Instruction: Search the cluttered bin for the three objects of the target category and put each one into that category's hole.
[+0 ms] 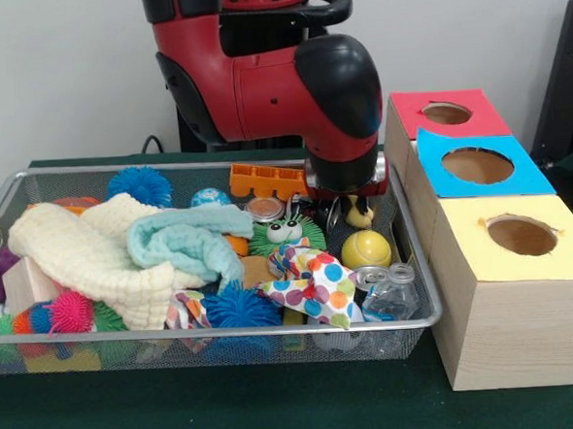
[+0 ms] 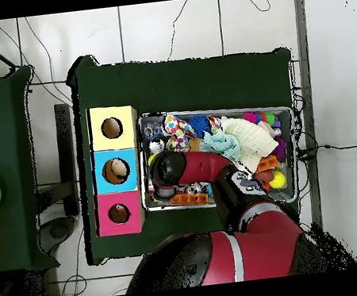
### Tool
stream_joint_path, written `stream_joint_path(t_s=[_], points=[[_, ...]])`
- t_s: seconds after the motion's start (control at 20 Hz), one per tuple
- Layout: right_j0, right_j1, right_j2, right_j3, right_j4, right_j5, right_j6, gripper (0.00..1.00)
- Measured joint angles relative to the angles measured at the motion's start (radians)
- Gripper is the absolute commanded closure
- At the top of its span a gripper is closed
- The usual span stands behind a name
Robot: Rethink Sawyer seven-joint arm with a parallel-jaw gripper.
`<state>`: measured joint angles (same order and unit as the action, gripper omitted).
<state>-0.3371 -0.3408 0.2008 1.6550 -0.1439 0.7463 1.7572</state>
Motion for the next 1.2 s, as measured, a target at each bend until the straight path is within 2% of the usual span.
stream_joint_path(t_s=[0.5, 0.95, 1.2], points=[[0.000, -0.023, 0.000, -0.003, -0.006, 0.019, 0.000, 1.00], [-0.001, -0.113, 0.000, -0.001, -0.045, -0.137, 0.000, 1.00], [-0.003, -0.149, 0.000, 0.015, -0.051, -0.135, 0.000, 1.00]])
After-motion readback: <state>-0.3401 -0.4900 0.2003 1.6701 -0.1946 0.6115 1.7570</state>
